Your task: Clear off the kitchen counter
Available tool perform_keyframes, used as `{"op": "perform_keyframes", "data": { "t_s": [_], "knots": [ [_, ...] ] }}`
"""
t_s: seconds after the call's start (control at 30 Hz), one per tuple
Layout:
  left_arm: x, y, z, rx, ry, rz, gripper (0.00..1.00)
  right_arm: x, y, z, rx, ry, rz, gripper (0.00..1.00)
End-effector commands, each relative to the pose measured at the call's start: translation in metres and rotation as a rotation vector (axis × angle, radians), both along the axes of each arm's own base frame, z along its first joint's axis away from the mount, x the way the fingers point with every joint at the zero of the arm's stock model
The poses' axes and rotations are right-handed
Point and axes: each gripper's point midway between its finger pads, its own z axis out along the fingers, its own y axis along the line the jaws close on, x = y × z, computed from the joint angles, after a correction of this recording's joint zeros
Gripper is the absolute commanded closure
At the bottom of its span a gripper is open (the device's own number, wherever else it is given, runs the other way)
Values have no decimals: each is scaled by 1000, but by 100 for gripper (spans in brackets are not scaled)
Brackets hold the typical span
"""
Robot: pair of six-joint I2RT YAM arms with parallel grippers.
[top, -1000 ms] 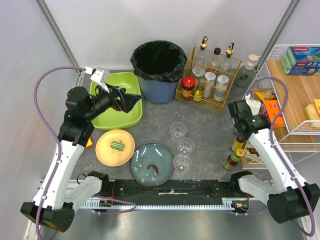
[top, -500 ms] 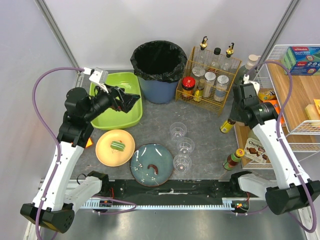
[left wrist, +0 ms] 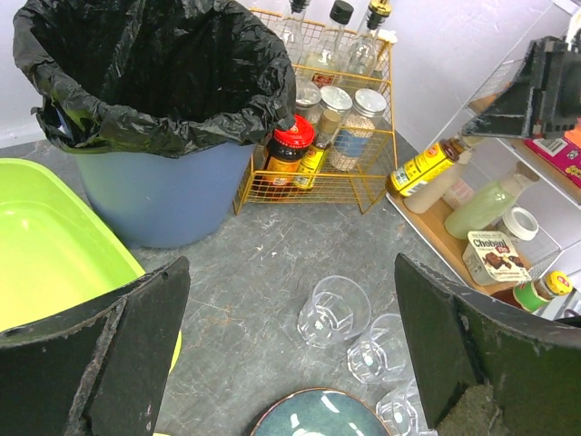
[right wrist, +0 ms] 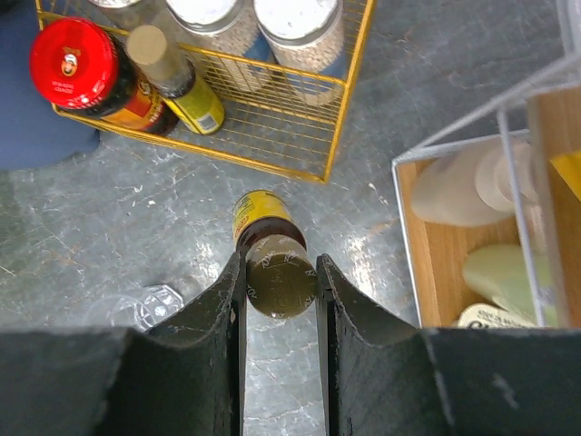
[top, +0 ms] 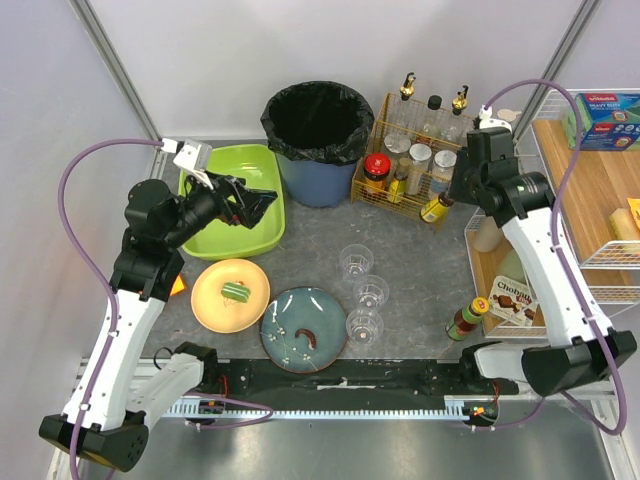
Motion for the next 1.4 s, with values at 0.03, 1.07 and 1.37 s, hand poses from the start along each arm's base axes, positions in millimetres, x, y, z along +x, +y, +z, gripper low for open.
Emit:
{"op": "perform_keyframes", "data": {
  "t_s": [0.03,1.07,1.37],
  "knots": [
    [-1,4,13,17,-57,19,1,45,24,39,40,-169,62,100],
    [-1,20,9,62,-72,100,1,134,53,-22,-119,-64,94,100],
    [2,22,8,74,-73,112,1,143,56,-50,-147,-1,87,96]
  ]
}}
